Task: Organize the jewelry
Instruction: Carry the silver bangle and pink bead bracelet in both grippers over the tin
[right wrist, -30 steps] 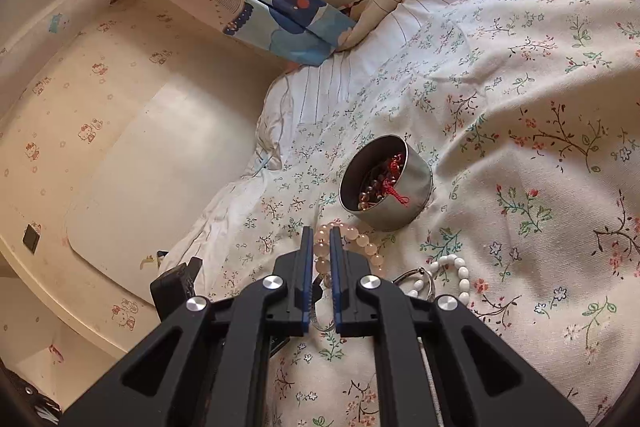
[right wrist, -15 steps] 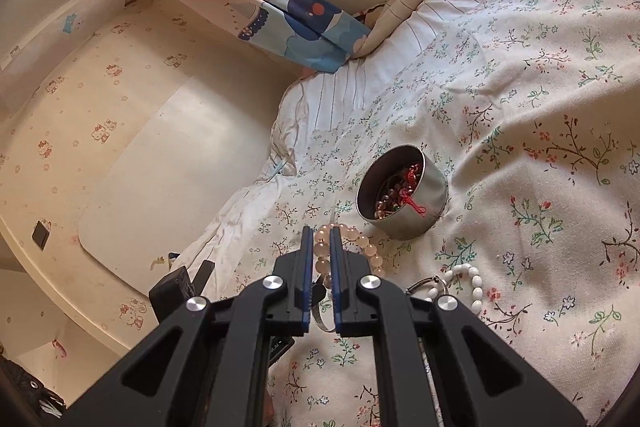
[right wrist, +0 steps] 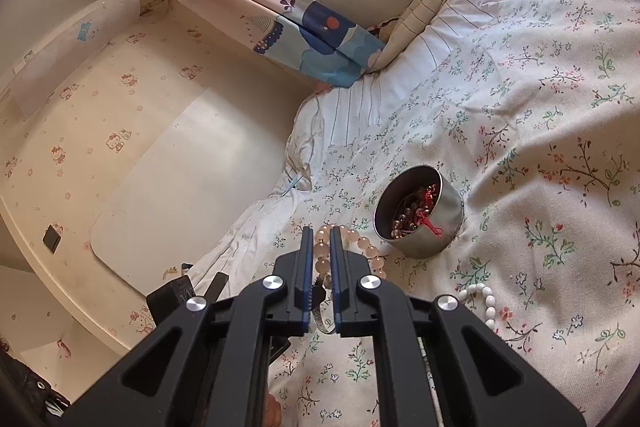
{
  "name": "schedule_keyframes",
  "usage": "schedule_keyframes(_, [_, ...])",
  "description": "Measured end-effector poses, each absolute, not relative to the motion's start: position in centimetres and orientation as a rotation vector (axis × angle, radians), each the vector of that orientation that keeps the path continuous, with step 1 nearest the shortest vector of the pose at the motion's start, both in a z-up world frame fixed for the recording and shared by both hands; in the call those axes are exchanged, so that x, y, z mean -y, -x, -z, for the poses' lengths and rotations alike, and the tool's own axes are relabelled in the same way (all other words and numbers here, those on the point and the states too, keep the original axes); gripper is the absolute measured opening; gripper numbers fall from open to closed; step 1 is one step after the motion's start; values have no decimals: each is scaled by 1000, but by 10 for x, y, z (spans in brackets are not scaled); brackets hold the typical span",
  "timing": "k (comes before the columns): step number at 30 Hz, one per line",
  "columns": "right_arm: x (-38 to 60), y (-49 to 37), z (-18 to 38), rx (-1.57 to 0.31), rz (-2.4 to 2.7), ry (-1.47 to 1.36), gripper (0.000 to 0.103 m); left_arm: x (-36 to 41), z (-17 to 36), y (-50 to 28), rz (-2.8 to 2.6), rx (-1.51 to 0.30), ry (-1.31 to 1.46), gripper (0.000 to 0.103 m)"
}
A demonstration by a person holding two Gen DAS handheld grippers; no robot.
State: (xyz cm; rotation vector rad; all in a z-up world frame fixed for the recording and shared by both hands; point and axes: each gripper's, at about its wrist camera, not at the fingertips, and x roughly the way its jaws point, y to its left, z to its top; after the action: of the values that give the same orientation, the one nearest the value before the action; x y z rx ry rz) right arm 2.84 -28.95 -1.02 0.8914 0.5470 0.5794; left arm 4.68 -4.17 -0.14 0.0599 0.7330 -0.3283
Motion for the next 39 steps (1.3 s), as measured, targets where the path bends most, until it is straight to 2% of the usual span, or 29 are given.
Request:
schedule_keyframes(26, [286,-94,12,-537,-549,-856,9,64,-2,-113,327,-706,36,4])
schedule_keyframes(30, [279,-102,19,-684,-437,-711,10,60,1,-118,310,-710,47,4])
schedule_keyframes(31, [274,-103,26,-751,-402,-654,18,58,1,-119,305,-711,52,4])
schedule_keyframes(32, [267,-104,35,-827,-377,-595,38,56,1,-120,301,-713,58,4])
schedule_keyframes(33, [260,-104,45,-888,-361,-545,46,55,1,-121,298,-714,64,4])
schedule_keyframes(34, [254,-103,53,-931,-342,-497,51,54,1,-121,296,-714,67,4])
schedule_keyframes(39, [216,-119,78,-1055,-265,-230,53,54,0,-120,299,-711,68,4])
